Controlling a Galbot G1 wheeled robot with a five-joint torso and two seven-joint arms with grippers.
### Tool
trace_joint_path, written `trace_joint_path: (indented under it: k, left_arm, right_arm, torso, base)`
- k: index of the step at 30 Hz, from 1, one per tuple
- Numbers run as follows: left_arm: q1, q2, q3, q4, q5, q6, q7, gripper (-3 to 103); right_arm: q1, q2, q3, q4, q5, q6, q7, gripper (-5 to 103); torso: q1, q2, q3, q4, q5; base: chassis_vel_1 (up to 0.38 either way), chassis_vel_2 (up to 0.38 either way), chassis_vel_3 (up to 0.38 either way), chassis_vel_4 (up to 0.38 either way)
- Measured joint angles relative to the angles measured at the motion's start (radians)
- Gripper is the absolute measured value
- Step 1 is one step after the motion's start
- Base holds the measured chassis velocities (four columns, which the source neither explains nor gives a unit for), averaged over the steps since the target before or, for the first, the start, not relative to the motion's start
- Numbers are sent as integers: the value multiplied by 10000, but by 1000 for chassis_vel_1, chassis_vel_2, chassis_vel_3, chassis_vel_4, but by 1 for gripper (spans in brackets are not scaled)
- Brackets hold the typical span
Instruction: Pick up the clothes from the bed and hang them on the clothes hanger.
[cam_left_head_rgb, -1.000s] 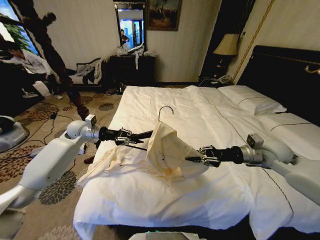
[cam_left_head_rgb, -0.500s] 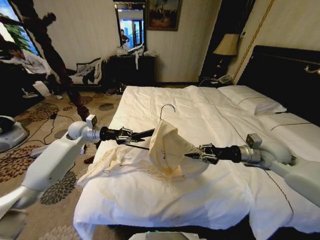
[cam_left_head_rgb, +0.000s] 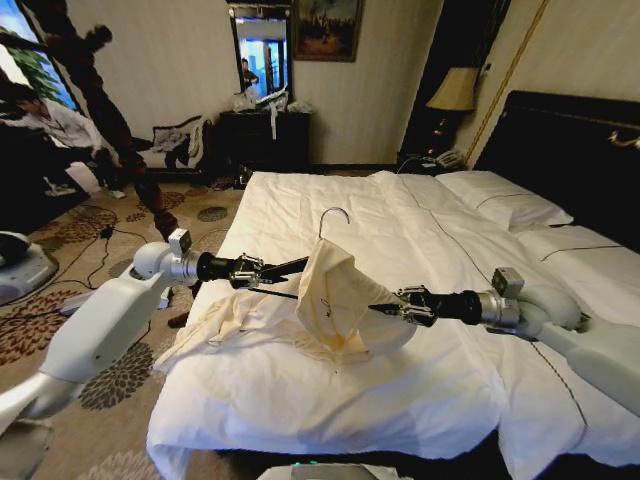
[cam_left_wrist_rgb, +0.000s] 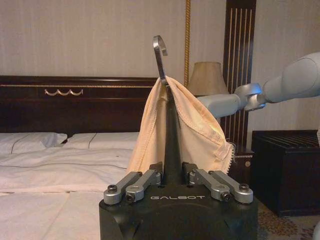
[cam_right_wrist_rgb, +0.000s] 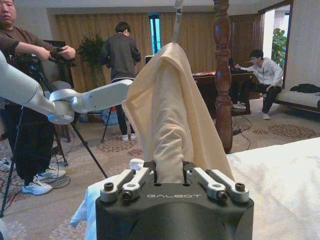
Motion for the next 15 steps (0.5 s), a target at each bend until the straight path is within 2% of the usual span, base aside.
trace_joint_path:
  k: [11,13,15]
  left_arm:
    - [51,120,-29,-96,-105,0,-5,18]
    - [57,132,-30,-107,-113,0,-5,15]
    - [69,186,-92,-82,-174,-7,-68,23]
  right_arm:
    - [-34,-9,40,65,-60,-16,182,21]
    - [-35,-6,41,65,-64,-23,179,21]
    - [-53,13,35,7,-130,-60,179,21]
  torso:
    - [0,0,0,0,0]
    - [-1,0,0,0,0]
    - [-1,0,0,-1,4]
  base:
    - [0,0,0,0]
    - [0,0,0,0]
    - [0,0,0,0]
